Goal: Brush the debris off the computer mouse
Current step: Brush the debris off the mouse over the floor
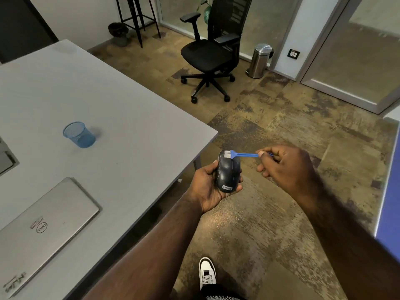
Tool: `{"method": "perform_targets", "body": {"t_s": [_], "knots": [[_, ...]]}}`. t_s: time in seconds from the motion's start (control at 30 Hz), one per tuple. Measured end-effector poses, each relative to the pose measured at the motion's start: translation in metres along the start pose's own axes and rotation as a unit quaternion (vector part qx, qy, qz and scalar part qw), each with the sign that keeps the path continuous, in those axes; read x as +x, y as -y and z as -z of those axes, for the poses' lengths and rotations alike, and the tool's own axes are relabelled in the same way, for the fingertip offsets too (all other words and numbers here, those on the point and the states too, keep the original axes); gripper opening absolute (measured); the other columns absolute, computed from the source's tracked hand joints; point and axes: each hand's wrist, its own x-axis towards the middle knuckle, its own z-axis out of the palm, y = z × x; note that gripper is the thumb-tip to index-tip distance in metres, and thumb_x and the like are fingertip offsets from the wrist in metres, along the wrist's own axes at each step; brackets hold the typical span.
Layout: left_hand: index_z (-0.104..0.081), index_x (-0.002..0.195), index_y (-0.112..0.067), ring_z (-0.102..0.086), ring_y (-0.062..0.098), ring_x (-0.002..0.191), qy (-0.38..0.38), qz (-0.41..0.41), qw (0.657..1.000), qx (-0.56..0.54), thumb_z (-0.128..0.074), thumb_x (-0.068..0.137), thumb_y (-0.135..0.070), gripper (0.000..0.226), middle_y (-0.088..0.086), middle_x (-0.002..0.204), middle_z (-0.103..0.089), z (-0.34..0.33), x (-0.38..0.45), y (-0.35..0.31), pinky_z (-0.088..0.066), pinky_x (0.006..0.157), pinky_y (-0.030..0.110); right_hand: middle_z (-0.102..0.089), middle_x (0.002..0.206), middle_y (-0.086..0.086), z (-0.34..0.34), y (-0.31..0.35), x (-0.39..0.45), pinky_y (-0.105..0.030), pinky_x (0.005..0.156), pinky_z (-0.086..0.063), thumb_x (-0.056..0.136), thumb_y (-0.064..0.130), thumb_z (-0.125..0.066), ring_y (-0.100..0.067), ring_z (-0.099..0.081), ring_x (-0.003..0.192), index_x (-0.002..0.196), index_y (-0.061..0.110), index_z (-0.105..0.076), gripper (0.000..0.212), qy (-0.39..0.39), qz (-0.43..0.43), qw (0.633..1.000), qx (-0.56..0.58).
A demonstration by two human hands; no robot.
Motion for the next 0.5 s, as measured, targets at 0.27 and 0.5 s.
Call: {"method": "perform_targets", "body": {"t_s": [0.27,0.5], "knots": [[-0.056,0.124,-0.002,-0.065,0.029,0.089,-0.010,0.001,1.000,0.016,-0.034,0.098,-0.038,0.049,0.020,0.105,-0.063,-0.002,-0.002,0.001,-0.060,0.070,0.039,-0.073,0.059,0.008,0.010,0.018,-0.004,-0.015,0.045,-0.050,0.091,0.016,-0.063,-0.004,-0.066,0.044,0.084,0.030,-0.071,0.017,0.100,0.052,0.993,0.029],[-0.047,0.136,-0.002,-0.063,0.031,0.093,-0.015,-0.002,1.000,0.012,-0.033,0.100,-0.037,0.053,0.022,0.113,-0.060,-0.003,-0.003,0.001,-0.061,0.068,0.039,-0.068,0.054,0.008,0.012,0.022,-0.005,-0.013,0.048,-0.053,0.093,0.024,-0.060,0.001,-0.066,0.047,0.089,0.030,-0.069,0.011,-0.008,0.056,0.998,-0.012]]}}
